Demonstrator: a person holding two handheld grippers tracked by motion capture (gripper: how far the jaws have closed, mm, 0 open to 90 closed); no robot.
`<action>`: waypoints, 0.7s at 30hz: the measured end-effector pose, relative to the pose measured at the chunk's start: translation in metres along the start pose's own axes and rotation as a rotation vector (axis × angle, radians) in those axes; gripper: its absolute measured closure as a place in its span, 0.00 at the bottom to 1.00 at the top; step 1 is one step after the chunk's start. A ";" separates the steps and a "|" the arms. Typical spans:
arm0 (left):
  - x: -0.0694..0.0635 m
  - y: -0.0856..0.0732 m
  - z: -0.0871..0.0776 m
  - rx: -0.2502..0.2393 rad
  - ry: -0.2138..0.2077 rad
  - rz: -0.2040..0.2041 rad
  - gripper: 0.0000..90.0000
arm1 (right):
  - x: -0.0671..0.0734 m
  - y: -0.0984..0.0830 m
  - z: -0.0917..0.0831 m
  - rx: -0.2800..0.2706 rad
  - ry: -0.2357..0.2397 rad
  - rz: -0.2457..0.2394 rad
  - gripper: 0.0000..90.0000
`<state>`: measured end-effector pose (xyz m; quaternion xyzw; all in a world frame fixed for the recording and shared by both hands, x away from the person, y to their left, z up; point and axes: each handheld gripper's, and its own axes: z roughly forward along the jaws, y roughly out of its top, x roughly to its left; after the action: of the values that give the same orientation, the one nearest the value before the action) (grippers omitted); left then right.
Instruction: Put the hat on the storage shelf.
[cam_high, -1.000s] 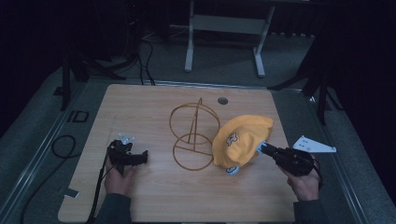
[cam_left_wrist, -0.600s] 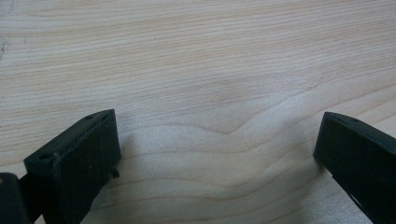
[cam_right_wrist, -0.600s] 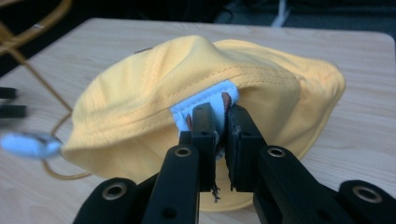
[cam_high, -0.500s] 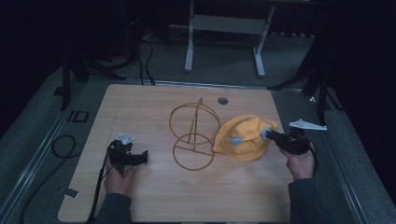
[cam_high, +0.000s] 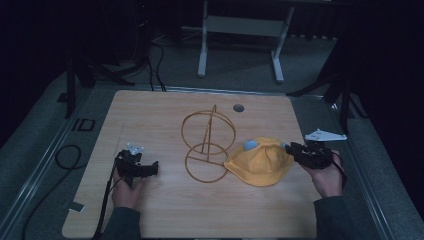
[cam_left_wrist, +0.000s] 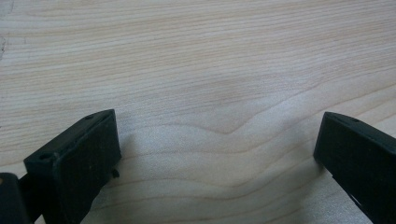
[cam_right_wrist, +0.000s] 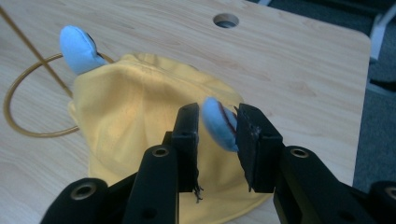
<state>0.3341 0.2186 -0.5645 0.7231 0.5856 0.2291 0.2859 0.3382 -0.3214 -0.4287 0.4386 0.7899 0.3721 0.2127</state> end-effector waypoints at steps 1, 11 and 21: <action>0.000 0.000 0.000 0.000 0.000 0.000 0.00 | 0.001 0.002 0.000 0.009 0.001 -0.014 0.77; 0.000 0.000 0.000 0.001 0.000 0.000 0.00 | 0.011 0.018 0.011 0.092 0.018 -0.135 0.76; 0.000 0.000 0.000 0.000 0.000 0.000 0.00 | 0.015 0.032 0.018 0.148 0.023 -0.199 0.73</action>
<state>0.3341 0.2186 -0.5645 0.7230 0.5857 0.2291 0.2860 0.3588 -0.2906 -0.4155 0.3683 0.8571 0.2951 0.2066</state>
